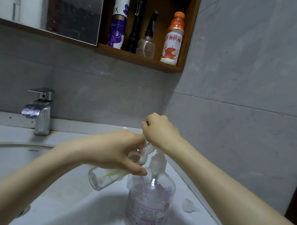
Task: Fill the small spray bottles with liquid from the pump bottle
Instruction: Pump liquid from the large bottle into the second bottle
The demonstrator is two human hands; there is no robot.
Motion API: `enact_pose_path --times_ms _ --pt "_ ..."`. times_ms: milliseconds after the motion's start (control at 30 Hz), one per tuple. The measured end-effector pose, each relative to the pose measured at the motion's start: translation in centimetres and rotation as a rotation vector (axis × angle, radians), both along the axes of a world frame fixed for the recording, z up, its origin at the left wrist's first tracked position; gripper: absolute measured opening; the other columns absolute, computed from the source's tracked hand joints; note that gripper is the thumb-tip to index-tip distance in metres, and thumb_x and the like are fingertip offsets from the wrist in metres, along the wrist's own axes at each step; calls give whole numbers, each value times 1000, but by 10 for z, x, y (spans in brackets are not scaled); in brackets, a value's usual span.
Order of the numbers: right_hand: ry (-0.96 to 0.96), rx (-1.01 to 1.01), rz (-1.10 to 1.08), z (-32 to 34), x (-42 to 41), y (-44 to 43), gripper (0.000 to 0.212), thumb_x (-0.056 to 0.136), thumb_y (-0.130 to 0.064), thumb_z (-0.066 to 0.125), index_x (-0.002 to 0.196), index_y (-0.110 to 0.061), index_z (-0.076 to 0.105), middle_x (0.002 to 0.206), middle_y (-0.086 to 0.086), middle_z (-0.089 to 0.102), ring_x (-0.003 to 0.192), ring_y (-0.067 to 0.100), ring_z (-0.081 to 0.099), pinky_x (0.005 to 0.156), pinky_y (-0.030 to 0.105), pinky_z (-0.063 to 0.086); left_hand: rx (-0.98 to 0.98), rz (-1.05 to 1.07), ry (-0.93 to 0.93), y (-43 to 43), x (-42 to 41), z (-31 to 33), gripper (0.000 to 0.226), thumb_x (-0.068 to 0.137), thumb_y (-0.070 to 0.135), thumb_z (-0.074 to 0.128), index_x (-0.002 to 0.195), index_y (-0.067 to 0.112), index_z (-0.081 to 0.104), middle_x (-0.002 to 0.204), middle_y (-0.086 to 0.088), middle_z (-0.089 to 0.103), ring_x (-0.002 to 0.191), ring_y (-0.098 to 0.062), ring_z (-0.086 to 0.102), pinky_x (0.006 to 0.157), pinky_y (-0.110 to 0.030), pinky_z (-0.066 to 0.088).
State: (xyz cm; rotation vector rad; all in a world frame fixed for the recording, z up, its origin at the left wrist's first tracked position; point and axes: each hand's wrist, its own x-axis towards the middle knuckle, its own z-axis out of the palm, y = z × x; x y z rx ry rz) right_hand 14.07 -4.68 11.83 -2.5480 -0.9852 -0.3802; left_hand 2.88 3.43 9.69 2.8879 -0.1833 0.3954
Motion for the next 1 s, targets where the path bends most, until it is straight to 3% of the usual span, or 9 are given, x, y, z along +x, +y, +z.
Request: enact_pose_path --times_ms 133,300,500,800,867,933,1000 --pt "-14 16 0 5 -1 -1 34 97 -21 33 64 -16 29 92 9 45 83 32 43 73 33 34 -19 -14 -14 -2 -1 1 42 81 40 69 72 16 35 68 6 38 64 -12 32 59 -27 27" --pt "-3 4 5 6 -3 1 28 97 -20 33 70 -13 34 91 9 44 81 32 42 73 34 33 -26 -9 -8 0 -2 2 39 80 39 69 76 13 41 71 5 42 65 -11 35 60 -26 29" --pt "1 16 0 7 -3 1 34 96 -19 33 63 -17 25 88 9 43 79 31 41 71 33 33 -23 -13 -13 1 -1 5 37 81 39 69 77 13 43 73 5 43 66 -11 37 61 -26 30" --pt "19 27 -31 5 -2 1 34 96 -19 33 63 -17 24 90 9 43 79 31 39 70 33 33 -8 -9 -19 2 -1 4 41 80 40 69 71 18 36 66 9 39 64 -7 36 60 -24 31" --pt "16 21 -44 5 -3 1 30 96 -19 33 67 -14 33 94 11 46 83 33 43 72 33 33 2 -9 -26 3 -1 4 41 81 40 69 70 17 36 65 8 38 62 -8 36 59 -23 30" --pt "11 -5 -50 2 -6 1 20 97 -18 34 89 -9 50 108 15 52 97 37 51 75 33 33 27 3 -7 2 -1 3 40 81 40 68 74 16 37 67 6 37 62 -10 34 59 -25 29" --pt "10 -12 -49 0 -7 0 20 97 -18 35 103 -10 52 119 15 53 108 36 53 76 33 33 35 10 9 1 0 1 39 82 41 67 75 16 38 69 6 40 65 -11 35 60 -26 29"
